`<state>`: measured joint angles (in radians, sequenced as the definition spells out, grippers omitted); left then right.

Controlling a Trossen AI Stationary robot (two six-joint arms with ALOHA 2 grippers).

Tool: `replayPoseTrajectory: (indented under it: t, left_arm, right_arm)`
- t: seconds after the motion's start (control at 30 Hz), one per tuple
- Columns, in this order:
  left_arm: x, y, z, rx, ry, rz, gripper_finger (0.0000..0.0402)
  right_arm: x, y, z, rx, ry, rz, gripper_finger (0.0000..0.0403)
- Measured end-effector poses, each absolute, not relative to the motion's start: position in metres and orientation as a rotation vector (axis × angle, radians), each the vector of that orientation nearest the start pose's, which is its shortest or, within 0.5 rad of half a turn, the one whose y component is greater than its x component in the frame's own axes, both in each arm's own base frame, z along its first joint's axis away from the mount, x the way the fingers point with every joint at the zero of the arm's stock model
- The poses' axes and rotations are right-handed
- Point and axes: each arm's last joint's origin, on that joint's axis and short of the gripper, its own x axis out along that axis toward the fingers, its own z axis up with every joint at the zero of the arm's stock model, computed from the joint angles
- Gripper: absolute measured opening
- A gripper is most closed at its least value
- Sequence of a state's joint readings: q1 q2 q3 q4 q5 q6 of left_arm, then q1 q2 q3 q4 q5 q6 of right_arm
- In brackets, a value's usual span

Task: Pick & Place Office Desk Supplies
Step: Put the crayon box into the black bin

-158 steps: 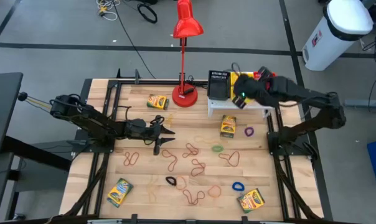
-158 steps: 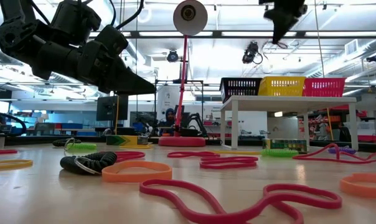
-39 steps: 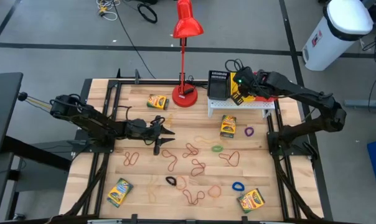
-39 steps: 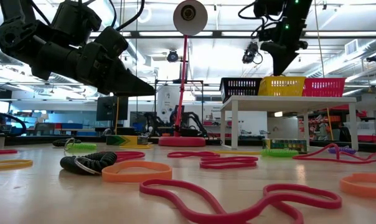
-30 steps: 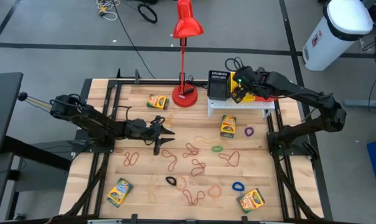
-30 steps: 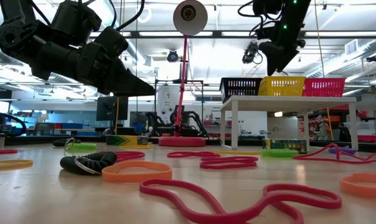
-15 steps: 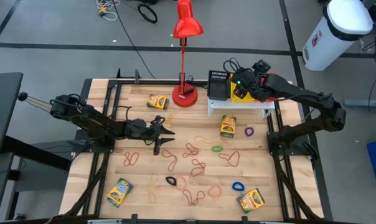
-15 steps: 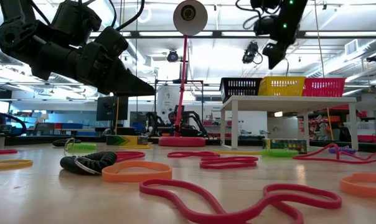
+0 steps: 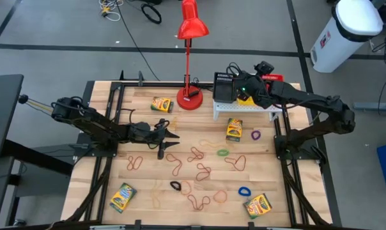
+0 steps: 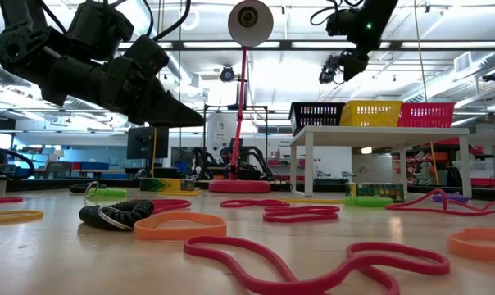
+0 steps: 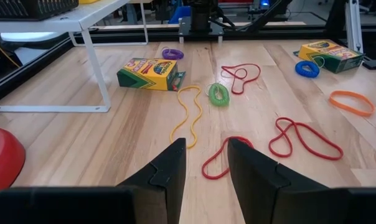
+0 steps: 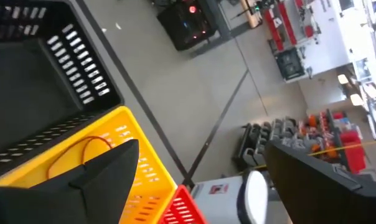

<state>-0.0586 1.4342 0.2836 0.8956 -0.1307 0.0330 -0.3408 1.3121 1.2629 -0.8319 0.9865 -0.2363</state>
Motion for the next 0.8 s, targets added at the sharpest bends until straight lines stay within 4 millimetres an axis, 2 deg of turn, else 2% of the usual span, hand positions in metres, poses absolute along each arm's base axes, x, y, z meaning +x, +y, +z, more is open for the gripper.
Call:
replayPoseTrajectory:
  t: [0.13,0.23,0.3,0.4,0.53,0.57,0.67,0.8]
  left_arm:
    - [0.232,-0.01,0.141,0.057,0.259,0.067,0.0125]
    - [0.232,-0.01,0.141,0.052,0.258,0.068,0.0125]
    - [0.232,-0.01,0.141,0.049,0.258,0.068,0.0125]
    - [0.232,-0.01,0.141,0.048,0.258,0.074,0.0125]
    - [0.232,-0.01,0.141,0.048,0.259,0.075,0.0125]
    - [0.232,-0.01,0.141,0.048,0.259,0.075,0.0125]
    - [0.232,-0.01,0.141,0.048,0.262,0.075,0.0125]
    - [0.232,-0.01,0.141,0.048,0.263,0.075,0.0125]
  right_arm:
    - [0.231,-0.106,0.339,-0.392,1.019,-1.075,0.0354]
    - [0.23,-0.102,0.333,-0.231,1.013,-0.963,0.0322]
    - [0.228,-0.098,0.332,-0.164,1.01,-0.925,0.0277]
    - [0.227,-0.083,0.335,-0.149,0.99,-0.899,0.0185]
    - [0.224,-0.048,0.344,-0.152,0.902,-0.806,0.004]
    - [0.224,-0.037,0.346,-0.154,0.88,-0.773,0.0021]
    - [0.225,-0.001,0.344,-0.187,0.822,-0.695,0.0025]
    - [0.226,0.036,0.314,-0.226,0.834,-0.61,0.002]
